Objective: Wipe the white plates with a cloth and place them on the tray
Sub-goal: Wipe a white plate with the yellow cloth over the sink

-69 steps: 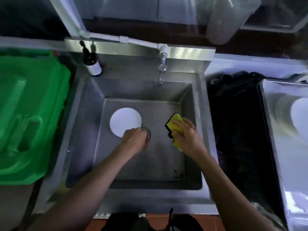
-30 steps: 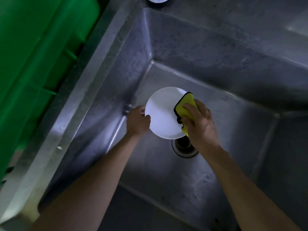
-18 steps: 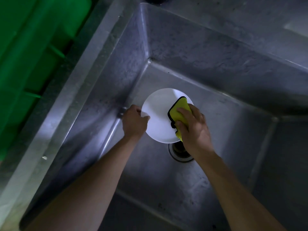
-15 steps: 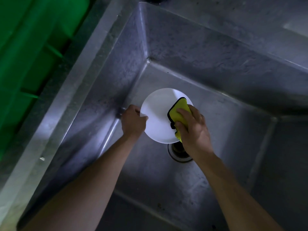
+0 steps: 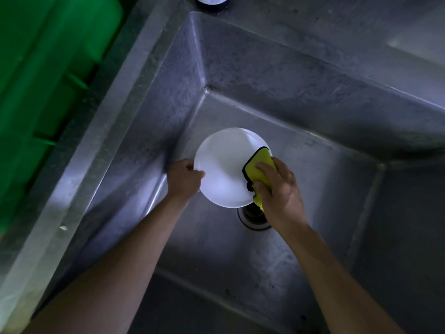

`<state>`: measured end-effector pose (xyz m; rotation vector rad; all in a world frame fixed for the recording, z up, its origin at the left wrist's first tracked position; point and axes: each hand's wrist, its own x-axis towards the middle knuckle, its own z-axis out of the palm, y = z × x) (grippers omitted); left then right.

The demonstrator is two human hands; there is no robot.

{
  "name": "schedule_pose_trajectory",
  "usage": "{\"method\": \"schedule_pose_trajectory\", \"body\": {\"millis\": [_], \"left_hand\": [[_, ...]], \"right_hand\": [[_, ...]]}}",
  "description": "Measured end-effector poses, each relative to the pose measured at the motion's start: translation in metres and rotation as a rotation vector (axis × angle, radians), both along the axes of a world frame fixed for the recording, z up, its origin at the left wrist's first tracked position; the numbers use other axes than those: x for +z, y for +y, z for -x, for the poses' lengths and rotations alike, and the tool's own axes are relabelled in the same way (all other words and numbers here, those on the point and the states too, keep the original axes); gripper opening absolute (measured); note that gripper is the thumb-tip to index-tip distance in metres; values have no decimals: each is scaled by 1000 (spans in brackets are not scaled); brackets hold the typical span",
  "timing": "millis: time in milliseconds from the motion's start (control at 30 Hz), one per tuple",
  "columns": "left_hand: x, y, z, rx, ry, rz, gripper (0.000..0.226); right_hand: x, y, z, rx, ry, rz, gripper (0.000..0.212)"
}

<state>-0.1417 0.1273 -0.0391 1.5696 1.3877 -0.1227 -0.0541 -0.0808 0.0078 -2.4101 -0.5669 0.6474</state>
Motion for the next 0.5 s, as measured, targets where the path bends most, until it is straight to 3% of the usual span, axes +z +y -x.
{"method": "schedule_pose_trajectory", "body": {"millis": [200,367,500], "left_hand": [[27,-2,19,26,16,32,25],[47,-19,28,135,-163,221,22],[57,-33,30,184,-178,348,35]], "right_hand": [[12,-12,17,-10,17,-1,44],[24,-21,36,-31,28,-28,43],[39,-28,52,-13,24,-54,41]]}}
